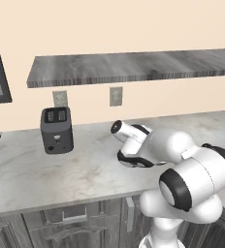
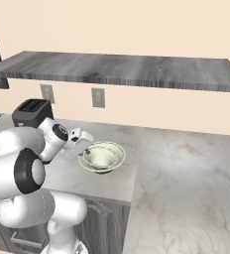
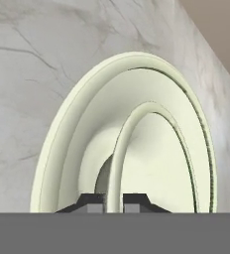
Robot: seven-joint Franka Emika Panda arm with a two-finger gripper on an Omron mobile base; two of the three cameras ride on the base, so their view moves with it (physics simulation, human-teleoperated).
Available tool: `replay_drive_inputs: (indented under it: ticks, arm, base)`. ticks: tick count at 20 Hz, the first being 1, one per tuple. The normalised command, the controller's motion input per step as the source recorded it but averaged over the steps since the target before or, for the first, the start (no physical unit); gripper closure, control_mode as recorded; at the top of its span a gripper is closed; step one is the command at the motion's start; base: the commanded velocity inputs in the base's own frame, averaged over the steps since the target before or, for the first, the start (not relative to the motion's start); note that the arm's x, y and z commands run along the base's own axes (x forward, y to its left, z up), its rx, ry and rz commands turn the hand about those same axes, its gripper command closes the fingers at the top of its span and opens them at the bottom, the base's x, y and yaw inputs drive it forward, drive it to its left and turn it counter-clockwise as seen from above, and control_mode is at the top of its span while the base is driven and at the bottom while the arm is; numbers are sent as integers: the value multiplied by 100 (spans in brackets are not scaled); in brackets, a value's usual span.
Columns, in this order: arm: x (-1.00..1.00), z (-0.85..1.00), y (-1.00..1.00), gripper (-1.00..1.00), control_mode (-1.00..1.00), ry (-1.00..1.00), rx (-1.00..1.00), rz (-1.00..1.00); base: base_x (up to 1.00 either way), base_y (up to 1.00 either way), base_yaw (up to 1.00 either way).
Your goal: Pick up the bowls on the counter and stack them on top of one another in the open cabinet. Place the smaller bowl on top of the larger bowl.
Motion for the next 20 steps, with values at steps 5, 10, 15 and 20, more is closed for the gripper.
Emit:
replay_drive_inputs:
  ticks: [5, 10, 15, 20]
  arm:
    - [1, 7, -8, -100, -100, 0, 1, 0]
    - [2, 35, -17, -100, -100, 0, 9, 0]
    - [5, 47, -13, -100, -100, 0, 12, 0]
    - [0, 34, -4, -100, -100, 0, 10, 0]
  base:
    - [0, 0, 0]
    - [0, 0, 0]
    - [0, 0, 0]
    - [0, 0, 0]
